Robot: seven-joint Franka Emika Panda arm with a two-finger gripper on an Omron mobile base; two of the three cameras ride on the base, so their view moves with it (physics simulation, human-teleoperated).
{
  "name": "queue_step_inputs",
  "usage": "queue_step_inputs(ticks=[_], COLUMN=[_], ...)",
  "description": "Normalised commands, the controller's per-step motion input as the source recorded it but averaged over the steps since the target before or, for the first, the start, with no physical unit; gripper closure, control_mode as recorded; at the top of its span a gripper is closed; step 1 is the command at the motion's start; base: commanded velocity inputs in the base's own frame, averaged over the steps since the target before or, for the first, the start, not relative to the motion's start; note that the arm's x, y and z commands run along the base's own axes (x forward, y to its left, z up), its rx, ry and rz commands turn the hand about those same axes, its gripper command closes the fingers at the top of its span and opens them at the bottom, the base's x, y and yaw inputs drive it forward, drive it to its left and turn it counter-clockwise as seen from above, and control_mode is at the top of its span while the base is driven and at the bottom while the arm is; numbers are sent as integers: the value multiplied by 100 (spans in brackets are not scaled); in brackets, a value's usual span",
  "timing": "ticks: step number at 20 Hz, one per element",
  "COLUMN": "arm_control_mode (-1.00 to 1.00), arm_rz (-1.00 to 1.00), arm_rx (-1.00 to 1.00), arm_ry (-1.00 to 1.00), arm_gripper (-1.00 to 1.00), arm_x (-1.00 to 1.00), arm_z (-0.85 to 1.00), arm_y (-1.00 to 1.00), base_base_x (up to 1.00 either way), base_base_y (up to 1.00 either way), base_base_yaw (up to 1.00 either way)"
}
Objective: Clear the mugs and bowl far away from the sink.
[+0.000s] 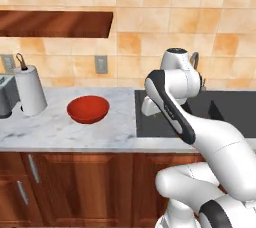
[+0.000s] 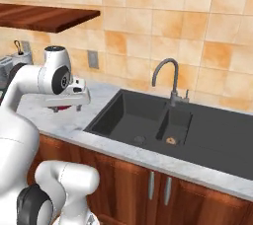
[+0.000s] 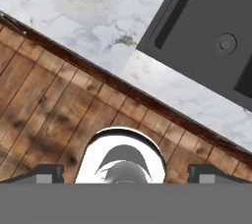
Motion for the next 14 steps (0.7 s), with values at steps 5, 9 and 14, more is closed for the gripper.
queue_step_inputs(ticks=[5,9,14], arm_control_mode=[100,100,100], arm_rz=[0,0,0], arm_rx=[0,0,0], arm_ry=[0,0,0], arm_gripper=[-100,-100,-100], arm_x=[0,0,0], arm_z=[0,0,0], arm_y=[0,0,0], base_base_x=[100,96,92], base_base_y=[-11,0,7], base_base_yaw=[-9,-59,-66])
